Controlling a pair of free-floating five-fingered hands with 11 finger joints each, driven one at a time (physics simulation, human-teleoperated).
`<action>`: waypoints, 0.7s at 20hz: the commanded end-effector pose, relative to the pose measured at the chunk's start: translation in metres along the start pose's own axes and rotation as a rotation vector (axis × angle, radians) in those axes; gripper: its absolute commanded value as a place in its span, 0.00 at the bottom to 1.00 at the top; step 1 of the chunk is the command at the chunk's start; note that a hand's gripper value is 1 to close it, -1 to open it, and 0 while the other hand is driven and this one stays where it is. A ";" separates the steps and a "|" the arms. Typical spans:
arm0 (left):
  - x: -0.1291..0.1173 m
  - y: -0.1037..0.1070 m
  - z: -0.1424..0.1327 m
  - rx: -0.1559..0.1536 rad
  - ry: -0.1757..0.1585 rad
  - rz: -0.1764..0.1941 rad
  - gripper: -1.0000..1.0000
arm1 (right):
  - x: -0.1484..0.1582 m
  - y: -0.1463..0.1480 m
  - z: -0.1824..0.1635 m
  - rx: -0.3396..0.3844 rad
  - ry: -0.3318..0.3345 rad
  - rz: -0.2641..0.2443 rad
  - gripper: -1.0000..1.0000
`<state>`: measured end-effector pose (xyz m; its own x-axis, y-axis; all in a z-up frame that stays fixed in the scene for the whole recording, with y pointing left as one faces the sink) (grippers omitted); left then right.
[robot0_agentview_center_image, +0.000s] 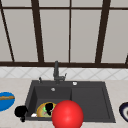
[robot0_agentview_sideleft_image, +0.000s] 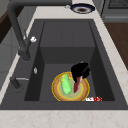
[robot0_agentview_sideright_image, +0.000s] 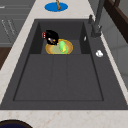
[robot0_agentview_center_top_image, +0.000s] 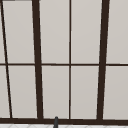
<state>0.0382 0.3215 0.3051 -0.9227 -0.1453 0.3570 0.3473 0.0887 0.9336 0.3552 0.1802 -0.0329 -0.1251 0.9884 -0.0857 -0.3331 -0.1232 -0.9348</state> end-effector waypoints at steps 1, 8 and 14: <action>0.000 0.000 0.000 0.000 0.000 0.000 0.50 | 0.014 0.010 -0.005 -0.021 0.027 -0.061 1.00; 0.000 0.000 0.000 0.000 0.000 0.000 0.50 | -0.005 0.037 -0.038 -0.085 -0.061 -0.015 1.00; 0.000 0.000 0.000 0.000 0.000 0.000 0.50 | -0.026 0.044 -0.032 -0.102 -0.253 -0.129 1.00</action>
<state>0.0382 0.3215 0.3051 -0.9227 -0.1453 0.3570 0.3473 0.0887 0.9336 0.3821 0.1506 -0.0615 -0.3084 0.9470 0.0895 -0.3056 -0.0095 -0.9521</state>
